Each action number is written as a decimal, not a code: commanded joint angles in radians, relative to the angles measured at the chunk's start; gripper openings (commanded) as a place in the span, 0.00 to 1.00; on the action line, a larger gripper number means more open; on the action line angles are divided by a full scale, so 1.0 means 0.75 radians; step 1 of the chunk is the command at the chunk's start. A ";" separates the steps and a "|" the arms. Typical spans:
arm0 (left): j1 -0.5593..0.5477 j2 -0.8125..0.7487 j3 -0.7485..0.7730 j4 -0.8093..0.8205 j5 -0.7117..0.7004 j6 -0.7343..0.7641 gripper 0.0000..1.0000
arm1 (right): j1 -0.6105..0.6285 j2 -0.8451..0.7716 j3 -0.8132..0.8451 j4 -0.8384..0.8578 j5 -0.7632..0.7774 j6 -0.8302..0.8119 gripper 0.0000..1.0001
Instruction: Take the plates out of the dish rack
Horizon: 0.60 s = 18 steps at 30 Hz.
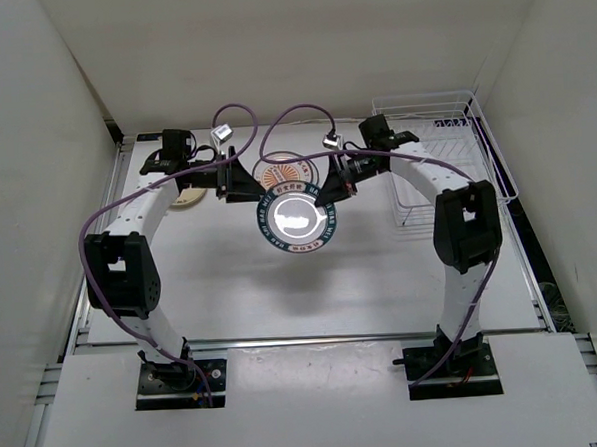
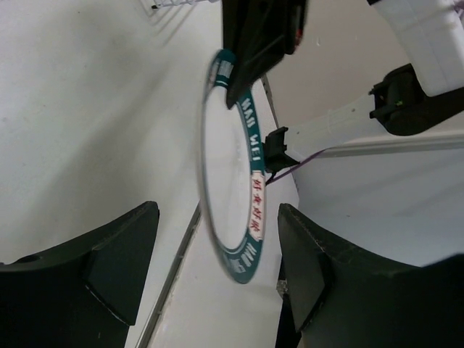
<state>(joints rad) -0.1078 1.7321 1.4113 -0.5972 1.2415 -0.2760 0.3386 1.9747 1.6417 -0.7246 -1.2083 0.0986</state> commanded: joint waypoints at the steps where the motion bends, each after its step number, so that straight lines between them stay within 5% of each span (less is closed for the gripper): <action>1: -0.006 -0.021 -0.020 0.019 0.120 0.012 0.77 | 0.023 0.034 0.122 0.056 -0.060 0.016 0.00; 8: -0.052 -0.006 -0.059 0.031 0.159 0.012 0.62 | 0.023 0.093 0.208 0.056 -0.033 0.016 0.00; 15: -0.085 0.034 -0.059 0.031 0.122 0.024 0.12 | 0.023 0.106 0.220 0.056 -0.019 0.004 0.00; 18: -0.085 0.034 -0.059 0.031 0.122 0.037 0.10 | 0.023 0.106 0.220 0.056 -0.019 0.004 0.00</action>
<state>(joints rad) -0.1486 1.7908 1.3670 -0.5854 1.2369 -0.2771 0.3504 2.0541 1.7660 -0.7094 -1.1595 0.1047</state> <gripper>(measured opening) 0.193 0.076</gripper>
